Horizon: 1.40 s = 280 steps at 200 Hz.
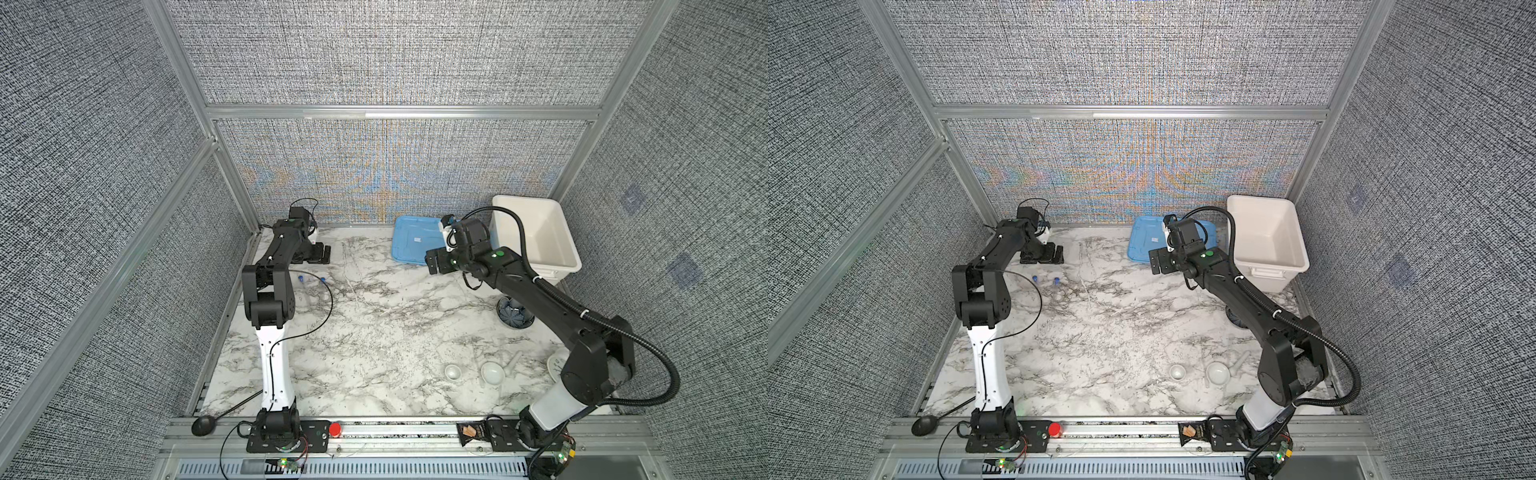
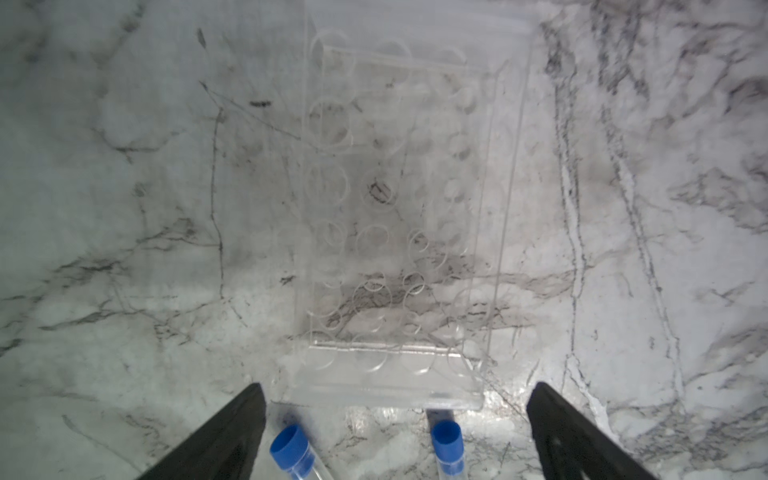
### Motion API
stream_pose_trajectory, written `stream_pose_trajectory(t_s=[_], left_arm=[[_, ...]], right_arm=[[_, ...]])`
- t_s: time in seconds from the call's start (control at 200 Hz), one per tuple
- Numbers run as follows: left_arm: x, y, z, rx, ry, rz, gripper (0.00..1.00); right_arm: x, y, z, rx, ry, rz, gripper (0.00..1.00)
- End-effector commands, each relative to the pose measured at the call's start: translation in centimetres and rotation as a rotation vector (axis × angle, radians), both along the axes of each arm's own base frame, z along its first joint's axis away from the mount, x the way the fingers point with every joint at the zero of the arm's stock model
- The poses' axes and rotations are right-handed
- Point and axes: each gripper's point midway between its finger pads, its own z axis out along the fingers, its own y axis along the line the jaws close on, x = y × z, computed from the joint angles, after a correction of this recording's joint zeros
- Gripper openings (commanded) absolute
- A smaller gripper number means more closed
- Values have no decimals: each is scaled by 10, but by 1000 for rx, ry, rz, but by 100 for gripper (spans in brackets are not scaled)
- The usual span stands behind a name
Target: Organize the chemistry lab equipment
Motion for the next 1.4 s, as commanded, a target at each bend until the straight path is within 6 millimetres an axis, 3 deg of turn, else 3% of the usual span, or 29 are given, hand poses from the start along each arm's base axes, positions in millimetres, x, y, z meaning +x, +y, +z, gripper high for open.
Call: stream_pose_trajectory(t_s=[0.0,0.31,0.505,0.76,0.905,1.18,1.396], left_arm=[[-8,5,-8,25,35,12,99],[-1,3,-13,22,26,-5,99],[0,-4,-26,-7,52,-26,95],[10,-17,-25,8,23,-62,86],[9,-14,-30,17,41,-37,81],[6,-8,-32,46,52,21,84],[4,-6,-38,66,72,16,83]], right_arm=[[0,5,8,49,-35,13,99],[0,6,-1,93,-15,-14,99],[6,14,3,115,-19,4,99],[14,11,7,94,-29,3,99],[12,10,5,121,-27,-16,99],[10,5,-4,125,-13,-22,99],[16,5,4,146,-38,-20,99]])
